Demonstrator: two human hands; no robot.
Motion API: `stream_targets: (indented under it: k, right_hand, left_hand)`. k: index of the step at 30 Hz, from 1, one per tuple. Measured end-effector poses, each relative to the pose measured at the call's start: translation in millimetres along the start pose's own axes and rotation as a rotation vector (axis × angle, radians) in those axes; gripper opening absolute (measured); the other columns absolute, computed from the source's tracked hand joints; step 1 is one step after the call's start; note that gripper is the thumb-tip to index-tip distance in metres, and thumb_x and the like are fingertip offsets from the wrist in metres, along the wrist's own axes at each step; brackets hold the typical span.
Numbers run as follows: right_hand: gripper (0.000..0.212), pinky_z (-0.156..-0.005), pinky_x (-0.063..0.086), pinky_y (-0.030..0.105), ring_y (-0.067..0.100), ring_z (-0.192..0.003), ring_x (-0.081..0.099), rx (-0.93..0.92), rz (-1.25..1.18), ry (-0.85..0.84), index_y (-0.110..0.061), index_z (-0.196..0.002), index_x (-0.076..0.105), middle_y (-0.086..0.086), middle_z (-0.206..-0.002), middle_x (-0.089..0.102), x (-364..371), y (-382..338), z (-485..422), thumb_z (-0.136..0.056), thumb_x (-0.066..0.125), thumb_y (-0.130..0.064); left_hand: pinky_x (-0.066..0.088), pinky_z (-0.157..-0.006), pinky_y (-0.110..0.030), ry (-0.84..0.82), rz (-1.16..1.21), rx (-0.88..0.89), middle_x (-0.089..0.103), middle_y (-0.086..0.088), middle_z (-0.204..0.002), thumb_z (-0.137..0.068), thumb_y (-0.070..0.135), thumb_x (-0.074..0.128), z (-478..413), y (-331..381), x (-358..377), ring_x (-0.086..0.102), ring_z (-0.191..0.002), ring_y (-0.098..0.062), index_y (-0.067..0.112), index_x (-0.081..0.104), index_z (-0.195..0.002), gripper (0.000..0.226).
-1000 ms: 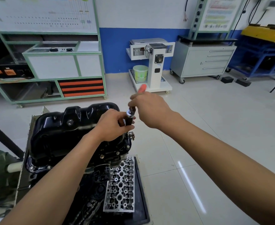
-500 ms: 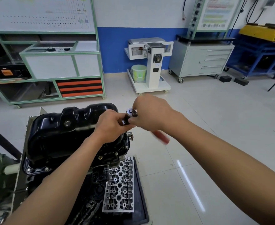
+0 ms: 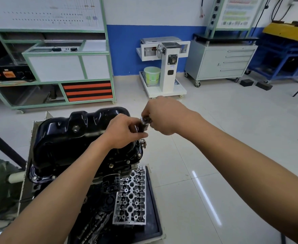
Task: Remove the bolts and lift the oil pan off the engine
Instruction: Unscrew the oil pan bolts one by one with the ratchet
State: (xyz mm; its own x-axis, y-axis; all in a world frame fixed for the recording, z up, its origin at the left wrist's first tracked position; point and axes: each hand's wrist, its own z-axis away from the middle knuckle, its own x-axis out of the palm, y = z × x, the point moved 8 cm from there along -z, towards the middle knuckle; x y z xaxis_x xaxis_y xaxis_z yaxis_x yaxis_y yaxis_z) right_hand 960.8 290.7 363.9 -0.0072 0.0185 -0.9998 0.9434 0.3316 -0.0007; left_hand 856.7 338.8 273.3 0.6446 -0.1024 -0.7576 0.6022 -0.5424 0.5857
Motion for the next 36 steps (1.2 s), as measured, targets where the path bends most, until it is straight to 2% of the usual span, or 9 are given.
stream_targets:
  k: [5, 9, 15, 18, 22, 26, 30, 34, 36]
  right_hand:
    - [0.044, -0.078, 0.054, 0.042, 0.031, -0.116, 0.056, -0.18, 0.034, 0.024, -0.026, -0.11, 0.075, 0.006, -0.126, 0.064, 1, -8, -2, -0.083, 0.057, 0.004]
    - [0.049, -0.082, 0.054, 0.042, 0.026, -0.124, 0.053, -0.217, 0.02, 0.033, -0.028, -0.114, 0.074, 0.001, -0.135, 0.06, 0, -8, 0, -0.082, 0.056, 0.003]
    - [0.006, -0.049, 0.029, 0.028, 0.019, -0.059, 0.044, 0.065, 0.019, 0.094, -0.019, -0.086, 0.062, 0.001, -0.078, 0.044, 0, 12, 1, -0.083, 0.06, -0.014]
    - [0.034, -0.049, 0.024, 0.027, 0.022, -0.056, 0.044, 0.188, -0.1, 0.064, -0.019, -0.063, 0.04, -0.001, -0.064, 0.043, 9, 25, 3, -0.081, 0.065, -0.031]
    - [0.04, -0.052, 0.034, 0.027, 0.011, -0.06, 0.06, 0.271, -0.34, -0.075, -0.018, -0.064, 0.052, -0.005, -0.044, 0.062, 31, 24, 4, -0.077, 0.061, -0.055]
    - [0.042, -0.05, 0.028, 0.028, 0.018, -0.056, 0.048, 0.262, -0.32, 0.021, -0.018, -0.063, 0.04, -0.002, -0.059, 0.051, 24, 23, -1, -0.079, 0.067, -0.046]
    - [0.01, -0.051, 0.032, 0.029, 0.024, -0.065, 0.05, 0.064, -0.203, -0.106, -0.017, -0.073, 0.064, 0.001, -0.064, 0.054, 16, 16, 0, -0.082, 0.067, -0.018]
    - [0.029, -0.074, 0.047, 0.036, 0.021, -0.083, 0.055, -0.011, -0.165, -0.145, -0.029, -0.096, 0.076, -0.003, -0.085, 0.07, 12, 28, 3, -0.081, 0.062, -0.009]
    - [0.022, -0.067, 0.045, 0.032, 0.017, -0.071, 0.051, -0.03, -0.355, -0.136, -0.024, -0.091, 0.076, 0.001, -0.079, 0.068, 12, 35, 4, -0.079, 0.068, -0.007]
  left_hand:
    - [0.051, -0.077, -0.031, -0.057, 0.065, -0.042, 0.072, 0.008, -0.072, -0.083, 0.03, 0.084, 0, -2, -1, 0.065, -0.073, -0.012, 0.057, 0.069, -0.092, 0.032]
    - [0.043, -0.066, -0.028, -0.024, 0.042, -0.06, 0.065, 0.018, -0.062, -0.08, 0.035, 0.086, 0, -2, -1, 0.06, -0.064, -0.005, 0.054, 0.068, -0.093, 0.029]
    - [0.034, -0.061, -0.025, 0.063, 0.008, -0.057, 0.063, 0.019, -0.061, -0.078, 0.044, 0.085, 2, 0, -1, 0.059, -0.064, -0.003, 0.054, 0.06, -0.083, 0.028]
    - [0.036, -0.061, -0.025, 0.093, 0.011, -0.073, 0.063, 0.015, -0.059, -0.076, 0.048, 0.085, 2, -2, 0, 0.059, -0.064, -0.004, 0.049, 0.062, -0.079, 0.023]
    - [0.035, -0.06, -0.027, 0.13, -0.034, -0.052, 0.059, 0.012, -0.057, -0.075, 0.038, 0.083, 1, -4, 0, 0.056, -0.064, -0.001, 0.043, 0.051, -0.07, 0.033]
    - [0.039, -0.059, -0.023, 0.172, -0.028, -0.068, 0.061, 0.011, -0.061, -0.073, 0.036, 0.086, 1, -8, 1, 0.057, -0.064, -0.004, 0.034, 0.051, -0.07, 0.035]
    - [0.038, -0.085, -0.031, 0.068, -0.301, 0.069, 0.068, 0.013, -0.087, -0.074, 0.051, 0.084, 1, -3, 9, 0.058, -0.094, -0.014, 0.025, 0.063, -0.087, 0.036]
    - [0.015, -0.118, -0.04, -0.161, -0.859, 0.217, 0.061, 0.01, -0.136, -0.082, 0.06, 0.068, 0, 6, 33, 0.041, -0.14, -0.019, 0.031, 0.067, -0.119, 0.047]
    - [0.008, -0.123, -0.047, -0.284, -0.968, 0.16, 0.06, 0.008, -0.138, -0.086, 0.064, 0.061, -4, 1, 37, 0.038, -0.141, -0.021, 0.032, 0.067, -0.126, 0.052]
